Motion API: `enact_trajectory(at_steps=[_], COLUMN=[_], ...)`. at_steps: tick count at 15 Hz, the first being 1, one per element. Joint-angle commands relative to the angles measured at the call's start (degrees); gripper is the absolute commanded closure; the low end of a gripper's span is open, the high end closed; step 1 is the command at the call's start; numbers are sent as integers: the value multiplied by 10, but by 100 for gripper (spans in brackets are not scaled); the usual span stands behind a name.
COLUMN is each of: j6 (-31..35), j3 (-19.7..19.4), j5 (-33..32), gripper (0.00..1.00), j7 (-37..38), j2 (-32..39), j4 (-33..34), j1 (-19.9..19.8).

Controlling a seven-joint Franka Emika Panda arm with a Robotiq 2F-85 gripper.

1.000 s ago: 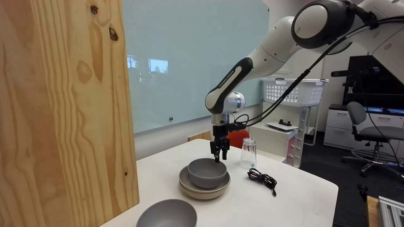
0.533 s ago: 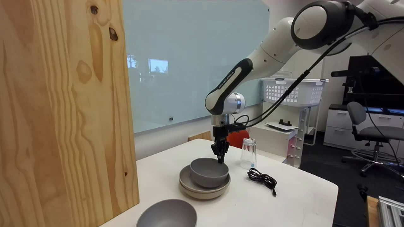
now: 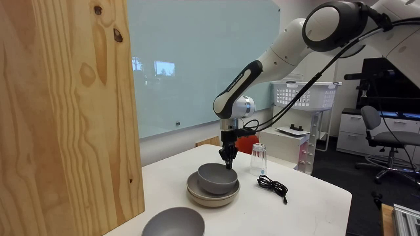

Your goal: Put the right bowl in the left bowl, then put the bowls on the plate

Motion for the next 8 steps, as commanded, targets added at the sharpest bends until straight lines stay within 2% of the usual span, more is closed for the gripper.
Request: enact_trajectory(at_steps=[1, 8], j6=[-19, -30], j3=[10, 14], j5=[25, 20], gripper=[99, 99], j7=[11, 18], j2=[16, -5], j4=[39, 68], j1=[-8, 6])
